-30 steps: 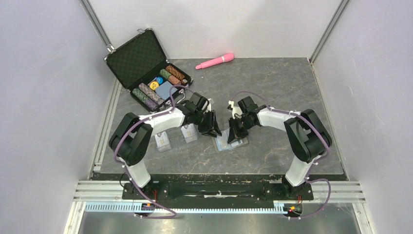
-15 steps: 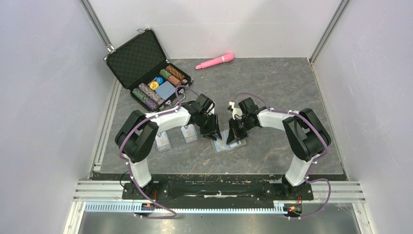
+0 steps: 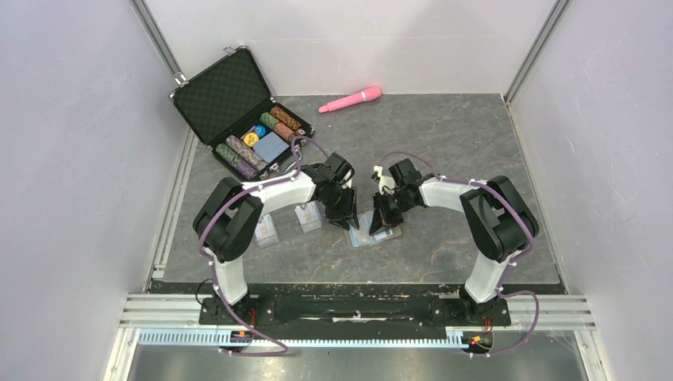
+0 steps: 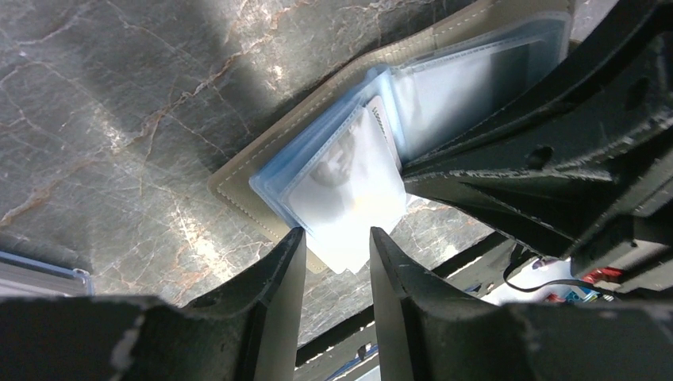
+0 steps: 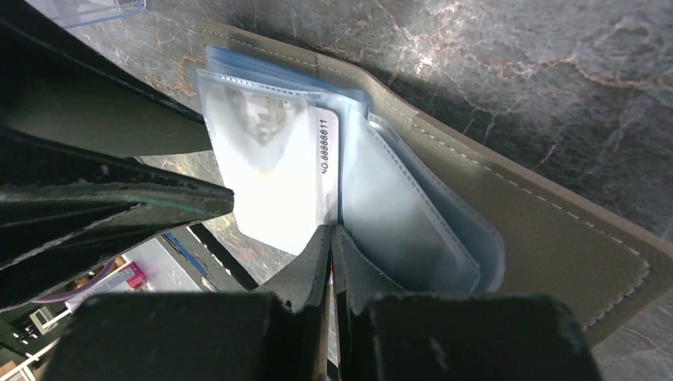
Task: Put the credit cards into the card holder
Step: Turn over the card slot in the card holder.
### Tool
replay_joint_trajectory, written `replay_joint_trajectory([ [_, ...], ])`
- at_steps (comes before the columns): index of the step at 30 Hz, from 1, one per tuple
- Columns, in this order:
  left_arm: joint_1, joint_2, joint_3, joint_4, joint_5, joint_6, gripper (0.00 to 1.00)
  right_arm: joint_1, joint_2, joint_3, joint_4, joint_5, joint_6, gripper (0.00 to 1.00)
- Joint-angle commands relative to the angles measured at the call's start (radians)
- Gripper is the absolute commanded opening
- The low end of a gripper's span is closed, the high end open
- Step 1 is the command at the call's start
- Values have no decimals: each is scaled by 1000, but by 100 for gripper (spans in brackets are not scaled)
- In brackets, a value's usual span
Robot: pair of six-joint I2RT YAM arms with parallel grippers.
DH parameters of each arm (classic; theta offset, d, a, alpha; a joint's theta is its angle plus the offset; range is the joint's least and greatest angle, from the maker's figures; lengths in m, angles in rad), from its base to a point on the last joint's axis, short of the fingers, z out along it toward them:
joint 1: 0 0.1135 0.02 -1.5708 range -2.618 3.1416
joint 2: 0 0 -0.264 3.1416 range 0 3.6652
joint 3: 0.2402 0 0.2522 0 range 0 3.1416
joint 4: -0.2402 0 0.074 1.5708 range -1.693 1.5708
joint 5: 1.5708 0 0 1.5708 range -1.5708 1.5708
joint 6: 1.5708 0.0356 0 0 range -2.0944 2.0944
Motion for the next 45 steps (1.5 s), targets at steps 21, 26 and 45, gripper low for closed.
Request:
replay_joint_trajectory([
  [21, -6, -6, 37, 120, 71, -3, 25, 10, 16, 15, 36, 11, -6, 7],
  [26, -6, 3, 47, 80, 55, 11, 2, 4, -29, 37, 42, 4, 16, 11],
  [45, -18, 77, 221, -64, 139, 87, 41, -155, -161, 89, 40, -74, 75, 14],
])
